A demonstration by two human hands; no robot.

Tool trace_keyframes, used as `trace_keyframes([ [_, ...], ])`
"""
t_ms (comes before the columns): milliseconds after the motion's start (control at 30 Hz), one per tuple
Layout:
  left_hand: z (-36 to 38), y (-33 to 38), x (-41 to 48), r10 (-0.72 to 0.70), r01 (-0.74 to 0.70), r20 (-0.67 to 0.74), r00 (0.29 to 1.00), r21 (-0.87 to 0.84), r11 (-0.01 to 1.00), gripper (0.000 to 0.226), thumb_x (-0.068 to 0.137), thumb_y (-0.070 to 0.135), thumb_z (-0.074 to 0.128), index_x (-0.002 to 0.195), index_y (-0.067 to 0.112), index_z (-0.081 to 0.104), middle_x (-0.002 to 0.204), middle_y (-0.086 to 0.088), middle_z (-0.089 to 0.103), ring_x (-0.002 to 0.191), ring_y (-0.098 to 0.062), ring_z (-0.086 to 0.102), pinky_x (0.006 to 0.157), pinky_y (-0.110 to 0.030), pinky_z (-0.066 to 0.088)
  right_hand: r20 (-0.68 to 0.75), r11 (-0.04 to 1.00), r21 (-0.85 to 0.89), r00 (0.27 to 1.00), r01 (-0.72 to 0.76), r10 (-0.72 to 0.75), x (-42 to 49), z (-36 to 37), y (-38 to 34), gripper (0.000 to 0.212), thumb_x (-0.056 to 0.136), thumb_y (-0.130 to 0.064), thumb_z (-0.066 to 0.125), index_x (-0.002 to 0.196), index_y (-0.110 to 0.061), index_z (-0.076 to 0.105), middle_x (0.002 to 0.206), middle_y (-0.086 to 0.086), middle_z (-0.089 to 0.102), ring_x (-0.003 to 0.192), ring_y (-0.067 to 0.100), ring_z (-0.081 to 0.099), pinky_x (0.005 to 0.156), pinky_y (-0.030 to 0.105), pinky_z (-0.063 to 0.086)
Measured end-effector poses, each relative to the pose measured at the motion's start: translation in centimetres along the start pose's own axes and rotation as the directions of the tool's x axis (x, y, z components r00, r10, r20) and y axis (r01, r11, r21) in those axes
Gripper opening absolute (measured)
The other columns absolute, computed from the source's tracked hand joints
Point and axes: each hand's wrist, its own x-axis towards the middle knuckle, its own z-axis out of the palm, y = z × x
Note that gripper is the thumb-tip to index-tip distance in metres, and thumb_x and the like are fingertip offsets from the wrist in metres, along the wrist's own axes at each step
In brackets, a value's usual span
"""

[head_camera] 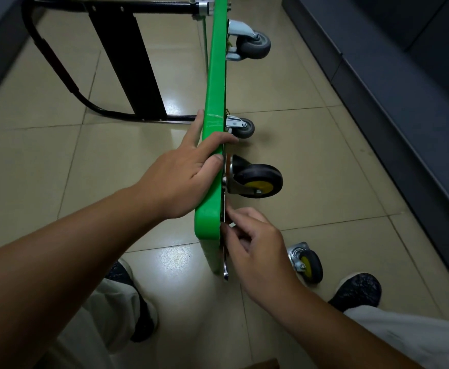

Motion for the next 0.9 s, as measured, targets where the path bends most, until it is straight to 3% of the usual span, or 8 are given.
trace_keyframes([
  [133, 0.1, -0.1, -0.2, 0.006, -0.006, -0.009, 1.000, -0.026, 1.000, 0.048, 0.096, 0.052, 0.019, 0.141, 0.059, 0.032, 0.170, 0.011, -0.007, 0.111, -0.029, 0.063, 0.089, -0.041, 0.049, 0.102, 0.984, 0.048, 0.981, -0.171, 0.166, 0.8, -1.6, -3.1, 0.016, 0.100, -0.013, 0.061, 0.102, -0.009, 0.076, 0.087, 0.016, 0.069, 0.062, 0.024, 0.071, 0.063, 0.050, 0.061],
  [200, 0.1, -0.3, -0.3, 0.002, -0.003, -0.013, 1.000, -0.034, 0.999, 0.049, 0.095, 0.052, 0.019, 0.142, 0.060, 0.030, 0.170, 0.012, -0.007, 0.114, -0.030, 0.062, 0.090, -0.042, 0.049, 0.179, 0.923, 0.200, 0.938, -0.330, 0.296, 2.1, -2.4, -5.1, 0.018, 0.100, -0.011, 0.061, 0.093, -0.002, 0.074, 0.074, 0.019, 0.072, 0.055, 0.025, 0.069, 0.059, 0.042, 0.062],
  [333, 0.1, -0.1, -0.2, 0.006, -0.006, -0.004, 1.000, -0.039, 0.999, 0.051, 0.095, 0.052, 0.018, 0.145, 0.059, 0.028, 0.170, 0.009, -0.006, 0.116, -0.029, 0.061, 0.091, -0.041, 0.050, 0.277, 0.627, 0.553, 0.831, -0.548, 0.482, 4.4, -3.9, -7.9, 0.009, 0.094, -0.002, 0.066, 0.094, 0.006, 0.067, 0.072, 0.016, 0.067, 0.050, 0.019, 0.062, 0.048, 0.022, 0.053],
  [467, -0.1, 0.0, -0.1, 0.010, -0.010, 0.002, 1.000, -0.025, 1.000, 0.051, 0.095, 0.054, 0.019, 0.144, 0.060, 0.027, 0.170, 0.011, -0.006, 0.119, -0.028, 0.060, 0.091, -0.040, 0.049, 0.293, 0.609, 0.530, 0.801, -0.590, 0.522, 2.4, -4.6, -7.2, 0.014, 0.093, -0.010, 0.069, 0.099, 0.003, 0.070, 0.081, 0.015, 0.066, 0.052, 0.015, 0.059, 0.043, 0.019, 0.046],
  [567, -0.1, -0.1, -0.1, 0.002, -0.002, 0.002, 1.000, -0.036, 0.999, 0.052, 0.095, 0.054, 0.019, 0.145, 0.059, 0.028, 0.169, 0.012, -0.006, 0.121, -0.025, 0.059, 0.091, -0.036, 0.048, 0.214, 0.653, 0.505, 0.814, -0.565, 0.540, -0.4, -5.1, -5.8, 0.013, 0.089, -0.010, 0.073, 0.101, -0.004, 0.073, 0.074, 0.011, 0.066, 0.055, 0.014, 0.057, 0.054, 0.023, 0.047],
  [700, 0.2, -0.2, -0.1, -0.003, 0.002, -0.015, 1.000, -0.056, 0.998, 0.053, 0.094, 0.054, 0.021, 0.146, 0.058, 0.030, 0.170, 0.013, -0.006, 0.129, -0.024, 0.053, 0.093, -0.035, 0.046, -0.080, 0.784, 0.491, 0.876, -0.380, 0.475, -1.6, -4.8, -2.8, 0.029, 0.091, 0.005, 0.066, 0.117, -0.008, 0.067, 0.072, 0.001, 0.066, 0.058, 0.019, 0.068, 0.064, 0.033, 0.061],
  [800, 0.3, -0.1, 0.0, 0.006, -0.008, -0.027, 1.000, -0.063, 0.998, 0.052, 0.094, 0.053, 0.022, 0.145, 0.057, 0.032, 0.170, 0.013, -0.004, 0.131, -0.025, 0.051, 0.096, -0.038, 0.047, -0.101, 0.860, 0.440, 0.937, -0.258, 0.333, -1.1, -3.4, -1.8, 0.029, 0.094, 0.002, 0.065, 0.118, -0.015, 0.068, 0.068, 0.011, 0.068, 0.055, 0.012, 0.061, 0.052, 0.020, 0.049],
  [900, 0.2, -0.1, -0.1, 0.014, -0.017, -0.045, 0.999, -0.067, 0.998, 0.051, 0.095, 0.051, 0.024, 0.144, 0.058, 0.034, 0.170, 0.013, -0.001, 0.134, -0.024, 0.049, 0.098, -0.037, 0.044, -0.132, 0.908, 0.398, 0.971, -0.132, 0.199, -0.3, -1.5, -1.0, 0.033, 0.095, -0.001, 0.065, 0.120, -0.022, 0.070, 0.092, 0.021, 0.068, 0.065, 0.008, 0.062, 0.060, 0.016, 0.048],
])
